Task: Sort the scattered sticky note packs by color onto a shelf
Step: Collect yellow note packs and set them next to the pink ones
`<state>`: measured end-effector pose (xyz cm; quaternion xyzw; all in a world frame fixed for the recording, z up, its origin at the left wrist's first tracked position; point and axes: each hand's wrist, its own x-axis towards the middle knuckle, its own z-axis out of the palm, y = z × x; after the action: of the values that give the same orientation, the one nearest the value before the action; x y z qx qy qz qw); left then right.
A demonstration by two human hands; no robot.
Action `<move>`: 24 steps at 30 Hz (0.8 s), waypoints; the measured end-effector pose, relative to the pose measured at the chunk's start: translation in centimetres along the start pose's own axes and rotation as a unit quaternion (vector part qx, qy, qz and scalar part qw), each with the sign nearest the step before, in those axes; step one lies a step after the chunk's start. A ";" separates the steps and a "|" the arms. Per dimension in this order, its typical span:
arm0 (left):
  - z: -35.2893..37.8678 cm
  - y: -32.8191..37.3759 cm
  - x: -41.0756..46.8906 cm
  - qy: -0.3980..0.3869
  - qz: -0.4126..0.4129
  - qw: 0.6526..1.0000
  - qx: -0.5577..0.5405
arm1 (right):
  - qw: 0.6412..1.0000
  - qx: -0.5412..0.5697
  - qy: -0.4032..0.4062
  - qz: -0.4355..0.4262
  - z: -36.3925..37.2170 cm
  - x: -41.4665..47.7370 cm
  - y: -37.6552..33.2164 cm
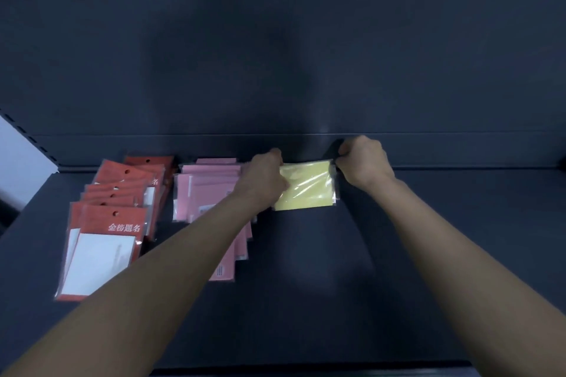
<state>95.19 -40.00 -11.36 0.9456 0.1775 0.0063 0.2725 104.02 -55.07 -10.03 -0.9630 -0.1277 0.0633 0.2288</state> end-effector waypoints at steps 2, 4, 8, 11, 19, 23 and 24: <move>0.5 0.1 0.7 0.014 0.017 0.998 0.056 | 1.000 -0.003 0.007 -0.022 -0.7 -0.2 -0.3; 1.0 0.2 1.2 0.020 0.035 0.993 0.110 | 0.999 0.005 0.020 -0.042 -1.2 -0.3 -0.7; 1.5 -0.2 1.5 0.039 0.071 0.979 0.186 | 0.996 0.010 0.036 -0.076 -2.0 -0.5 -2.4; -0.2 -0.7 0.7 0.090 0.091 0.976 0.173 | 0.992 -0.006 0.045 -0.118 -2.5 -1.1 -4.9; -13.1 -7.2 -7.9 0.264 0.101 0.944 0.169 | 0.943 -0.107 0.049 -0.312 -1.9 -6.8 -18.3; -20.0 -12.4 -15.5 0.318 0.076 0.915 0.235 | 0.888 -0.150 0.086 -0.426 -0.5 -12.6 -26.9; -21.3 -13.4 -17.2 0.324 0.066 0.909 0.253 | 0.876 -0.156 0.094 -0.446 -0.4 -14.0 -28.6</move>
<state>72.28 -24.33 1.27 0.9383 0.1889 0.2856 -0.0492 84.42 -34.42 4.24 -0.8284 -0.5300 -0.1572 0.0906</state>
